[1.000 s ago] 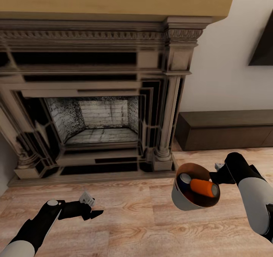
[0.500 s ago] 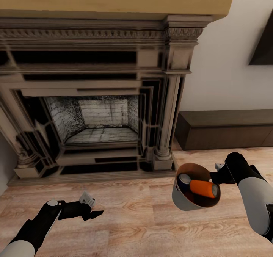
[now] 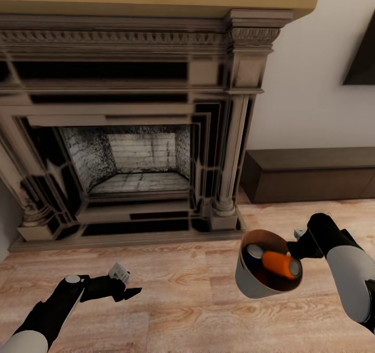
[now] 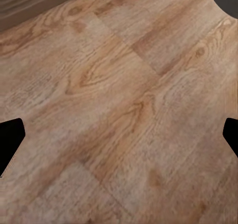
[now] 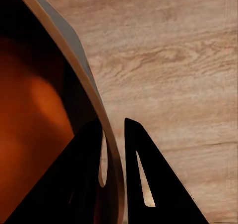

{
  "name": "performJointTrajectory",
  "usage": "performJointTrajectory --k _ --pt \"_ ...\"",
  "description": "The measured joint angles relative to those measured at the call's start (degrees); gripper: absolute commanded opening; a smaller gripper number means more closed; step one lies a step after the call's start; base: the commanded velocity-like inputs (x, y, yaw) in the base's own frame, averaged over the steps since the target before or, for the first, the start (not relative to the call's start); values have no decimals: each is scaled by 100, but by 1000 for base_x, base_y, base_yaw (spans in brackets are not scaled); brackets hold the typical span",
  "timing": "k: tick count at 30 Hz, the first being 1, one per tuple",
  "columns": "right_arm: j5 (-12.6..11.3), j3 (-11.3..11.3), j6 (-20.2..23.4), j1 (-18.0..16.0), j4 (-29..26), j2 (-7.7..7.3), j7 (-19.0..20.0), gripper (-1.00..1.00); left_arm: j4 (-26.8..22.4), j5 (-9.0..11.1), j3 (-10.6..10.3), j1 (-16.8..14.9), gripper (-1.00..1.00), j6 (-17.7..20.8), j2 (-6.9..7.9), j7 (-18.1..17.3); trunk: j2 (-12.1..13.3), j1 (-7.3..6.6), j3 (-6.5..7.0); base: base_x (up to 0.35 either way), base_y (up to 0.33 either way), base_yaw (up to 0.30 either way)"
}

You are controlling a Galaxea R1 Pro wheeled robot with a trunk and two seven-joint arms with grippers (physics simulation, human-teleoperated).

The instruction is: Put the three can of soda from the living room inside the tash can in the kitchen.

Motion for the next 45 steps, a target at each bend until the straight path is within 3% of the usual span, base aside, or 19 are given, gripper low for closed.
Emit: performJointTrajectory --k 4,6,13,17,22,27,32,45 --pt "26 4 -14 -1 43 -6 -24 -100 192 10 -7 0 100 -90 1 20 -161 88 -72 0 0 0" --pt "-71 -13 10 -3 59 0 -180 -100 247 14 -9 0 100 -106 2 23 -241 132 -107 0 0 0" --pt "60 -34 -20 -2 69 5 -541 -100 282 9 -11 0 100 -116 2 25 -503 276 -235 0 0 0" --pt "-91 -40 15 -2 71 7 -553 -100 285 8 -11 0 100 -117 0 25 -509 287 -323 0 0 0" --pt "22 -23 -11 -2 70 6 -569 -100 285 8 -11 0 100 -117 2 25 -516 300 -434 0 0 0" --pt "-68 -40 10 -4 70 6 -564 -100 285 8 -11 0 100 -121 1 25 -517 299 -435 0 0 0" --pt "-9 -37 -4 -3 70 6 -571 -100 285 8 -11 0 100 -123 1 27 -517 299 -435 0 0 0" --pt "-36 -37 3 -2 70 6 -565 -100 285 8 -14 0 100 -126 0 33 -533 334 -722 0 0 0"
